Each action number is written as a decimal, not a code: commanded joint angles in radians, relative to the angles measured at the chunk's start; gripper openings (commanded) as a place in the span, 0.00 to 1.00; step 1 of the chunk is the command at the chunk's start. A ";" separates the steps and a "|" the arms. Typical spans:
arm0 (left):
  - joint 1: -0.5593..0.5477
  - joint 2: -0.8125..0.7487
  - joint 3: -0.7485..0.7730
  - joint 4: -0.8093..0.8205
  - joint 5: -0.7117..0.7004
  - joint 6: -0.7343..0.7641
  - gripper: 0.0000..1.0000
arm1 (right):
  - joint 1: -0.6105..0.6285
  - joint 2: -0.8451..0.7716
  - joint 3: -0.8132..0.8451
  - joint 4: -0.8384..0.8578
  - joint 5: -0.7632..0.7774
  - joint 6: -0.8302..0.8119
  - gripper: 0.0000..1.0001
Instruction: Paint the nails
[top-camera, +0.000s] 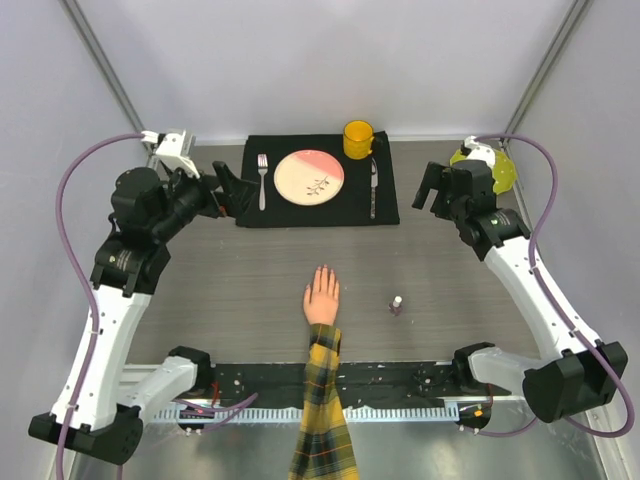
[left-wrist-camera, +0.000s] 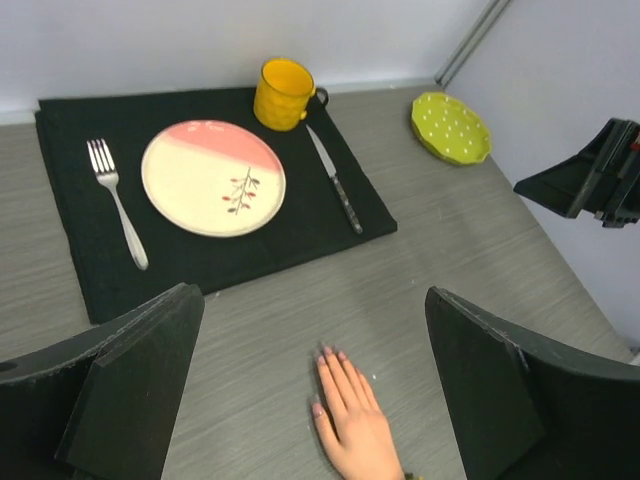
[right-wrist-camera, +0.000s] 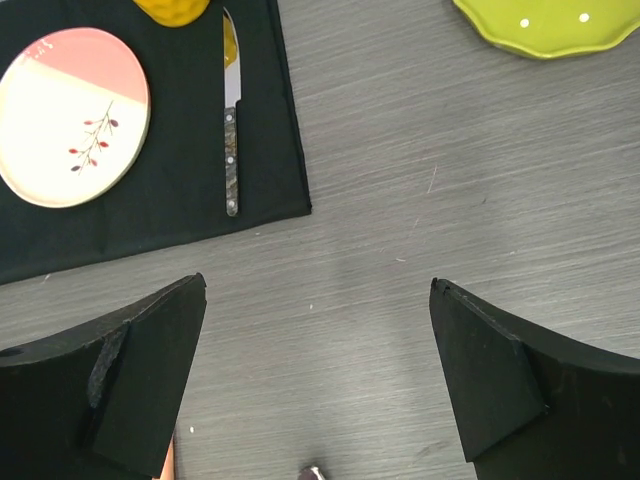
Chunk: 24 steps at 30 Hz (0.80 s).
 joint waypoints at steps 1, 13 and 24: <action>-0.002 0.047 0.010 -0.041 0.084 0.026 0.99 | 0.002 0.003 -0.006 -0.005 -0.027 0.002 1.00; -0.152 0.246 -0.058 0.024 0.213 0.006 0.84 | 0.221 0.155 -0.070 -0.238 -0.056 0.116 0.97; -0.200 0.295 -0.130 0.128 0.236 0.000 0.84 | 0.338 0.092 -0.261 -0.329 -0.047 0.252 0.67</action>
